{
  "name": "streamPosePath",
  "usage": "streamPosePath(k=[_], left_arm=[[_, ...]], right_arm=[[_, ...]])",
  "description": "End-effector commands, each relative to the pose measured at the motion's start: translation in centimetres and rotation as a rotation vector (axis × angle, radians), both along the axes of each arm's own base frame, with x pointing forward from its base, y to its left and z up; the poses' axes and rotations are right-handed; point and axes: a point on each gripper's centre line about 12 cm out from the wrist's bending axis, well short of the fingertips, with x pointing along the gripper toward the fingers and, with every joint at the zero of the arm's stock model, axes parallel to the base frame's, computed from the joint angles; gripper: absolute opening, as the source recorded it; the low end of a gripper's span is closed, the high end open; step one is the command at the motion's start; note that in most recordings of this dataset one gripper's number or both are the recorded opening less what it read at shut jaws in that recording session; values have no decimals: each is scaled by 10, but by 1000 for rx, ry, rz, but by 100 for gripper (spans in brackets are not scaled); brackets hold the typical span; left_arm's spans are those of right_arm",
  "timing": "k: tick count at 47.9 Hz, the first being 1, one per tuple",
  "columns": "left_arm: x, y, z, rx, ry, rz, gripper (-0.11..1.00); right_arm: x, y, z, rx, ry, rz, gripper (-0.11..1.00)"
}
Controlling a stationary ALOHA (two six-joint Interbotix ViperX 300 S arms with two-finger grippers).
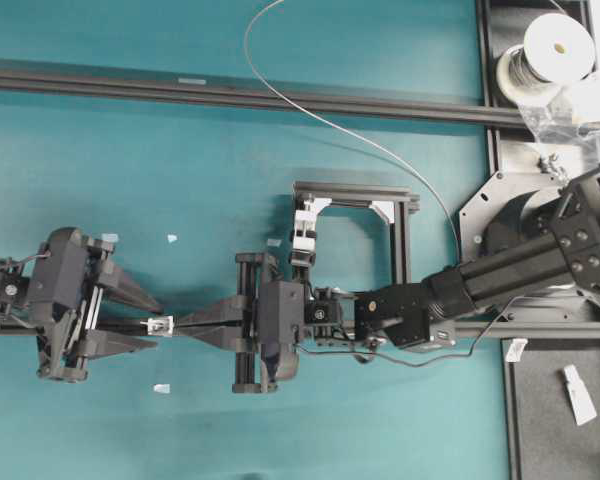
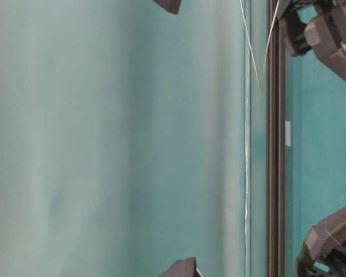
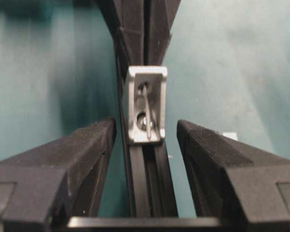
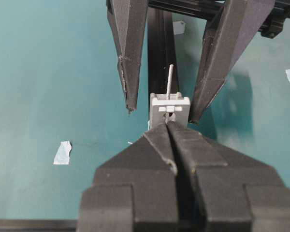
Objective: Insert the wire through the hole in the metal fitting.
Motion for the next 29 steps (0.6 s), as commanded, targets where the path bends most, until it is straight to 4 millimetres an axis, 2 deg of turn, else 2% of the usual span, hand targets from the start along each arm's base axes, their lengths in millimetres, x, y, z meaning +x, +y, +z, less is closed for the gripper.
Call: streamPosePath(k=[1,14,29], left_arm=[[1,0,16,-10,-40,0,10],[-17,2,33,-24,-58,-5,10],[-8,-1,28,-24,-56,-6,10]], right_arm=[[4,1,9,8,-28,1,0],[4,2,9,8,-30,2,0],[4,2,9,8,-28,3,0]])
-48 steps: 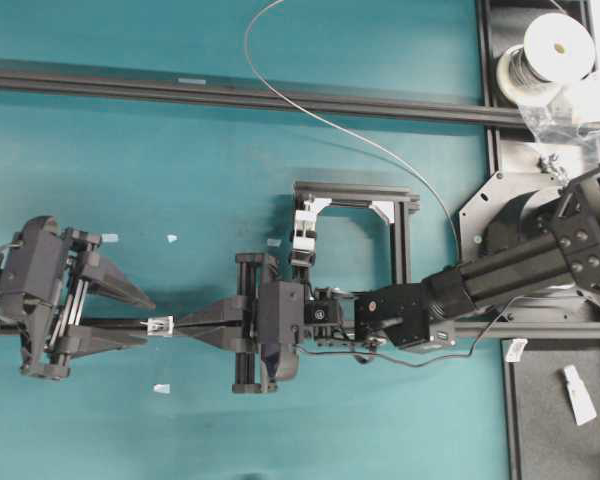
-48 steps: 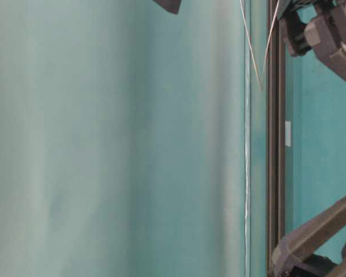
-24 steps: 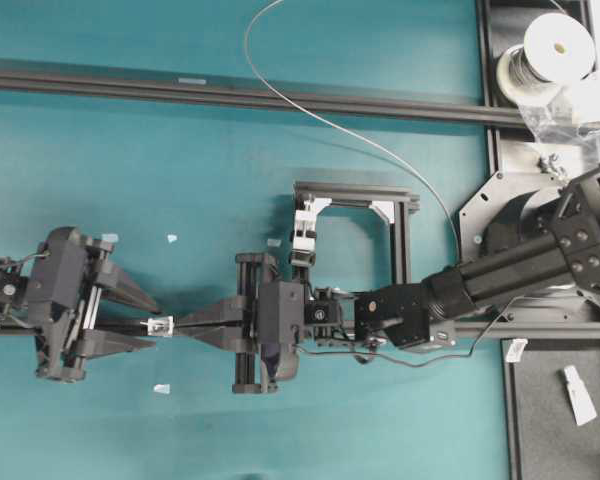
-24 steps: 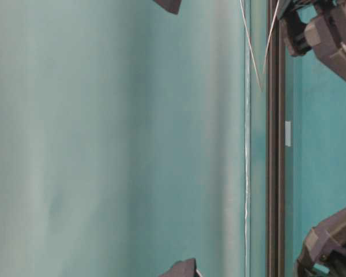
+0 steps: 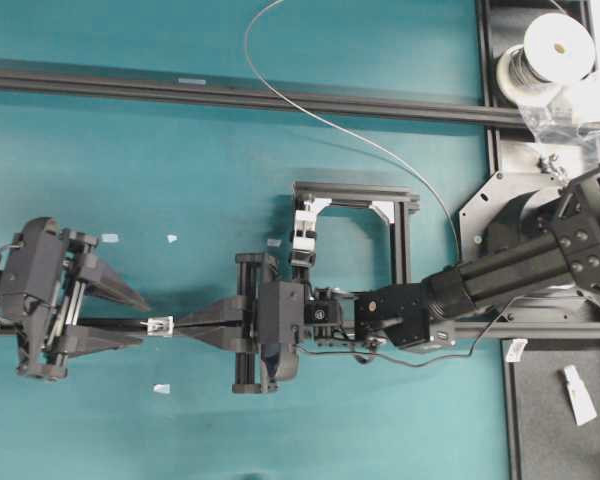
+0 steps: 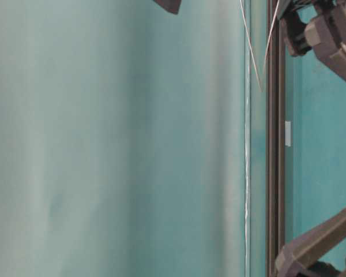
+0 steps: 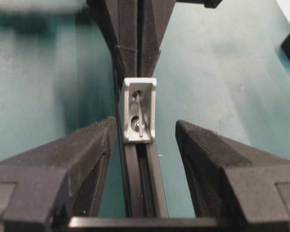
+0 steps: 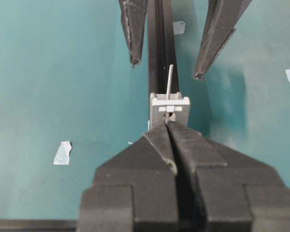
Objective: Insert the wire through the hole in the metal fitting.
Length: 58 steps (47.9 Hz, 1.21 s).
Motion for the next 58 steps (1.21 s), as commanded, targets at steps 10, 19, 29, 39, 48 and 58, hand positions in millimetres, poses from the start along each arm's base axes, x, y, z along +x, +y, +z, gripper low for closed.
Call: streamPosePath(k=[10,19,29,39,48,58], left_arm=[[10,-4,5,-6,-22,-5,9],[10,-5,6,-4,-16,-9,-5],[11,-11,6,1,-21,-24,-10],[11,-11,5,1,-14,-23,-10],[11,-11,5,-1,-14,-23,-10],[11,-11,6,-2,-17,-24,-10]], right_arm=[[3,2,8,6,-25,3,0],[3,1,8,8,-25,1,0],[3,2,8,12,-25,1,0],[3,2,8,20,-24,-1,0],[4,4,6,28,11,9,0],[6,5,6,32,17,13,0]])
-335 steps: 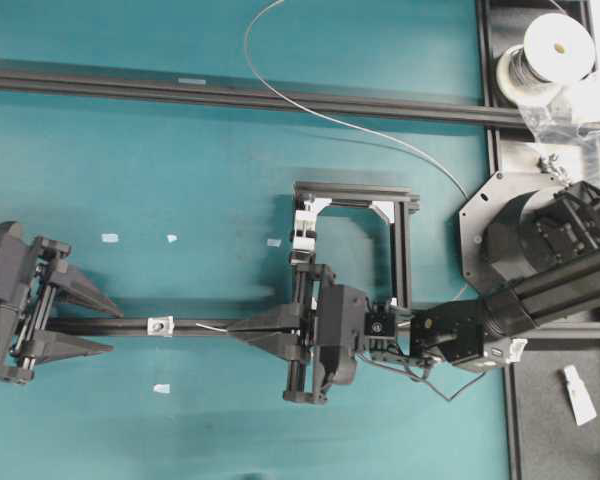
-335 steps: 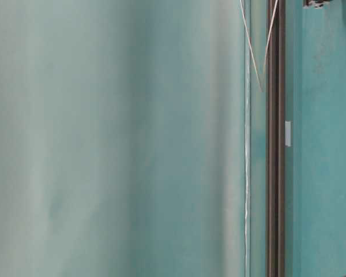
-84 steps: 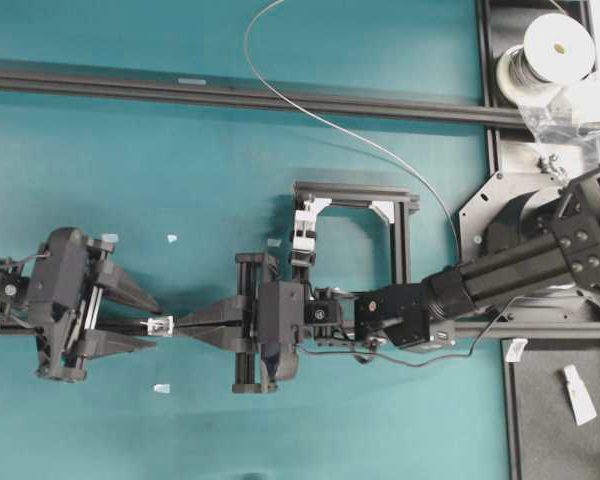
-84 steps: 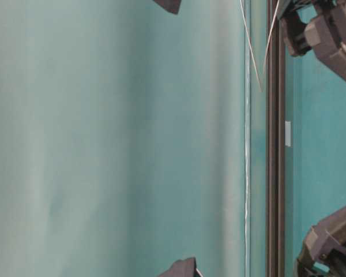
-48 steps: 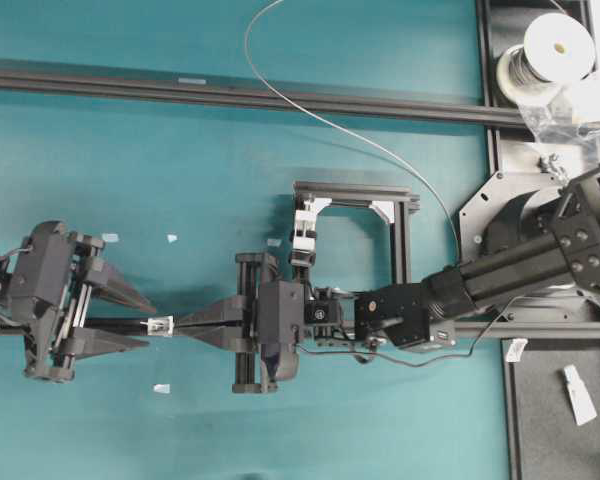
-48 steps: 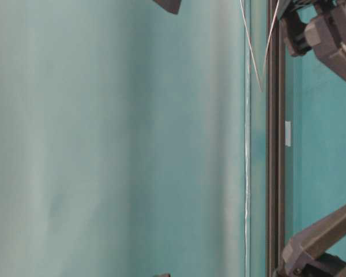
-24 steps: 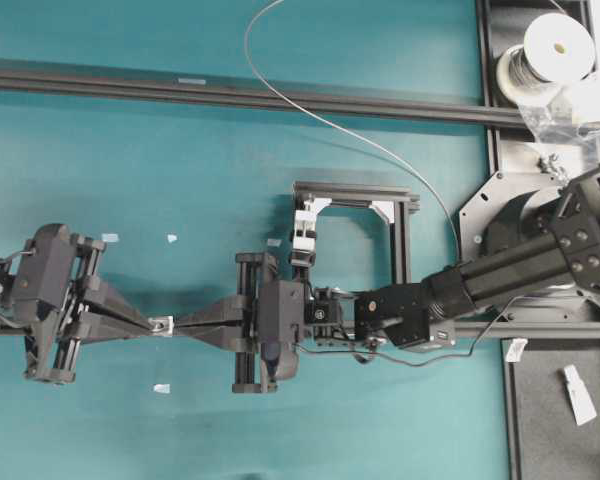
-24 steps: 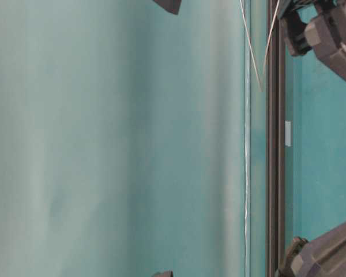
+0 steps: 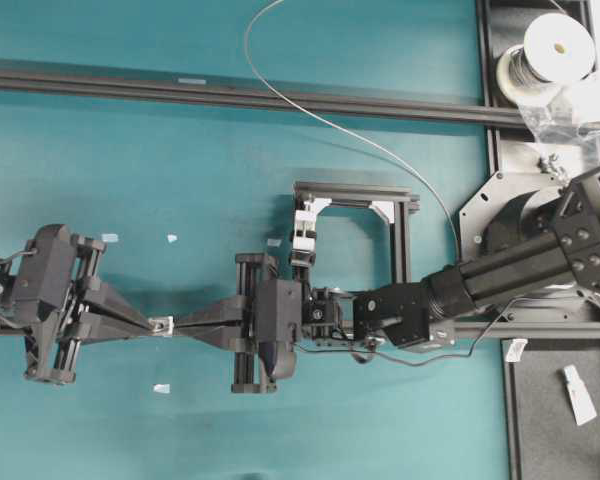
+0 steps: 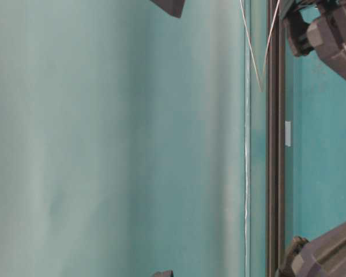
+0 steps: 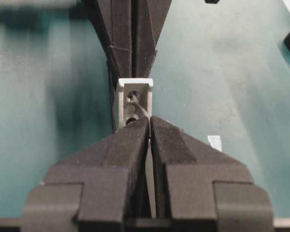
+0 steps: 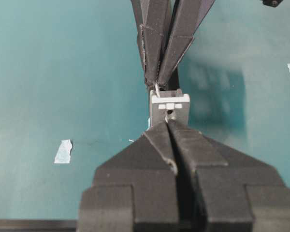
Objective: Insert the wire through the hole in the metal fitting.
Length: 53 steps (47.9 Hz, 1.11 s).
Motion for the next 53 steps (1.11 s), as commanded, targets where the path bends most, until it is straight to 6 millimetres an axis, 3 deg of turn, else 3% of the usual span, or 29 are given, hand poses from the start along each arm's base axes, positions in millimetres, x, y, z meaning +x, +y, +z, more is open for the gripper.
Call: streamPosePath(k=[1,7,18,20,39,53], left_arm=[[4,-6,10,-11,-35,-12,-10],[4,-6,10,-12,-33,-12,-10],[3,-5,9,-12,-22,-10,-10],[3,-5,9,-11,-23,-12,-10],[-8,-4,11,-5,23,-15,-10],[-32,-4,10,-30,93,-19,-10]], right_arm=[[6,4,10,12,-25,7,0],[6,4,11,13,-26,8,19],[3,4,19,15,-40,13,81],[3,5,21,15,-43,16,88],[-6,8,25,17,-40,33,89],[-8,8,24,14,-34,36,88]])
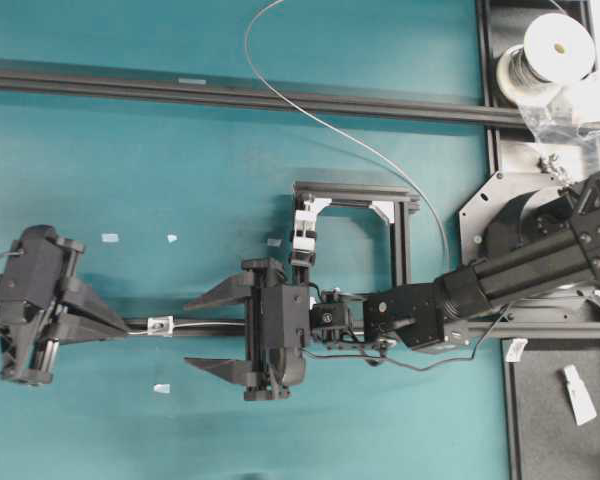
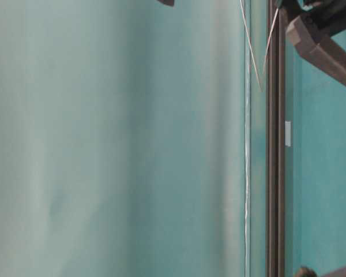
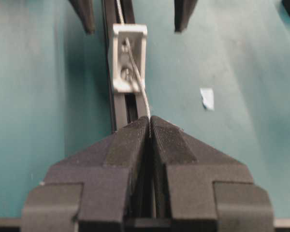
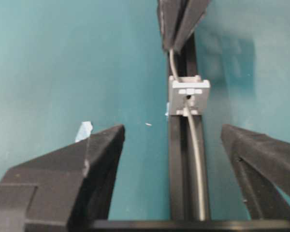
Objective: Insert the wire through the hole in the metal fitting.
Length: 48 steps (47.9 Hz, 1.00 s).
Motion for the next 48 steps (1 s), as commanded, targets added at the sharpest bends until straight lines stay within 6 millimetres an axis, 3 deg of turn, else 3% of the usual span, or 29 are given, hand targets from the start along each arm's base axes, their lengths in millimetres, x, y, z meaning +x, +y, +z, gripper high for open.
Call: streamPosePath(k=[1,30,48], left_arm=[[-6,-4,12,-19,-16,-10,-10],[-70,2,24,-66,40,-29,-10],[-70,2,22,-52,108,-28,-10]], right_arm=[[2,2,15,15,-40,4,88],[2,3,15,12,-40,8,88],[2,3,14,6,-39,10,88]])
